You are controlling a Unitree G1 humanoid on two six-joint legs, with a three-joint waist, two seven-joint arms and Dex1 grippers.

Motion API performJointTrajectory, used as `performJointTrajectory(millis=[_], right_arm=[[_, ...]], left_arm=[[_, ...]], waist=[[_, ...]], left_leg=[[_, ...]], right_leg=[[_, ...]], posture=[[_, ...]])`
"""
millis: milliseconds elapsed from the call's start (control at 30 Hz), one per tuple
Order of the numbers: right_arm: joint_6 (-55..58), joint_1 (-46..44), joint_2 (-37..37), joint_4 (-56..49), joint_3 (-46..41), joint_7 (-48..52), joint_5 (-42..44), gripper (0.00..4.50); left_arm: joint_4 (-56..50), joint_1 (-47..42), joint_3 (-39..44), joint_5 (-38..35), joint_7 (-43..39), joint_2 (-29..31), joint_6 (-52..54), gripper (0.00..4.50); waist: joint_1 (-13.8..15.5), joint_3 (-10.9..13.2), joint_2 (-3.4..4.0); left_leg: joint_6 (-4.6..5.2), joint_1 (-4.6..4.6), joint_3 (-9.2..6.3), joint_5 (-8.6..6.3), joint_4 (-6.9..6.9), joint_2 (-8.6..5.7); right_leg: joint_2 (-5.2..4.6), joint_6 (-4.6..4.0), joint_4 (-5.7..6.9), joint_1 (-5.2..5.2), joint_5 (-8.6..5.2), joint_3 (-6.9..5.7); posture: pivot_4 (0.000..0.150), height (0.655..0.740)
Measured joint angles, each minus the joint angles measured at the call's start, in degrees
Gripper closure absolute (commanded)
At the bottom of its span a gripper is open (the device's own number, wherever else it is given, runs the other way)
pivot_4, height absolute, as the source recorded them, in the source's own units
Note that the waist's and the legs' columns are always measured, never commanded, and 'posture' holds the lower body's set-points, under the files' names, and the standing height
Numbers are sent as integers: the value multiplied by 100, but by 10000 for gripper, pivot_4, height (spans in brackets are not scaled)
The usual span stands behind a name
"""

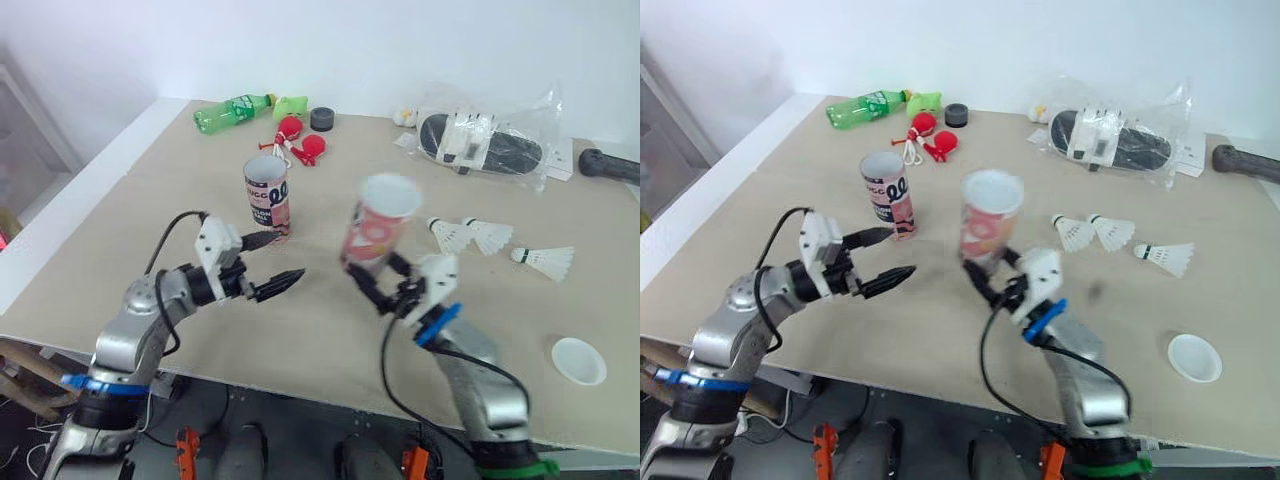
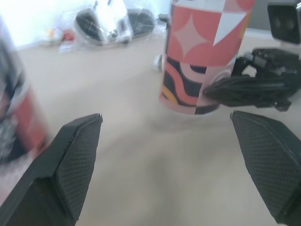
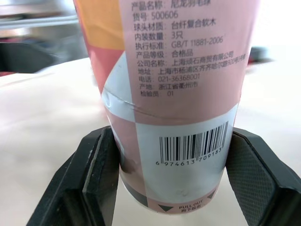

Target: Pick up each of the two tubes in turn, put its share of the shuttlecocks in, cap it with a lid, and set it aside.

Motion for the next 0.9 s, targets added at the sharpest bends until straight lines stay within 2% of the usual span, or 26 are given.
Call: performJointTrajectory(millis=[200,267,333,500,600,900], right_arm=[[369,386,-157,-643,-1578,-952,301,14285],[373,479,-289,-589,-2267,-1311,306,14285],[373,487,-365,-501,-2554,-1494,255,14285],[94,352,-614,1047,-3602,-1948,253,14285],[-178,221,-828,1797,-3756,-1985,204,14285],[-1163,-186,-1120,3809,-3836,-2030,47,14285]], left_arm=[[628,-990,-694,157,-32,-824,94,0],[1031,-1326,-894,237,-135,-1214,23,0],[1141,-1424,-987,290,-188,-1325,-47,0],[1682,-1796,-1390,549,-383,-2053,-387,0],[1752,-1861,-1400,617,-360,-2224,-469,0],[1689,-1592,-1419,780,-177,-2254,-452,0]], waist=[[-103,0,3],[-93,3,8],[-94,2,9],[-105,2,23],[-150,1,49],[-178,-7,70]], left_leg=[[1,5,7,0,4,0],[2,4,5,1,4,-3],[2,5,8,1,5,-3],[3,6,18,0,7,-12],[7,15,28,-2,5,-12],[11,19,38,-2,2,-18]], right_leg=[[3,2,2,1,2,11],[3,3,3,3,2,8],[2,3,3,4,1,11],[-6,3,2,5,2,22],[-5,8,3,5,0,32],[-12,11,3,7,-1,40]], posture=[[1500,7400],[1500,7400],[1500,7400],[1500,7400],[1500,7400],[1500,7400]])
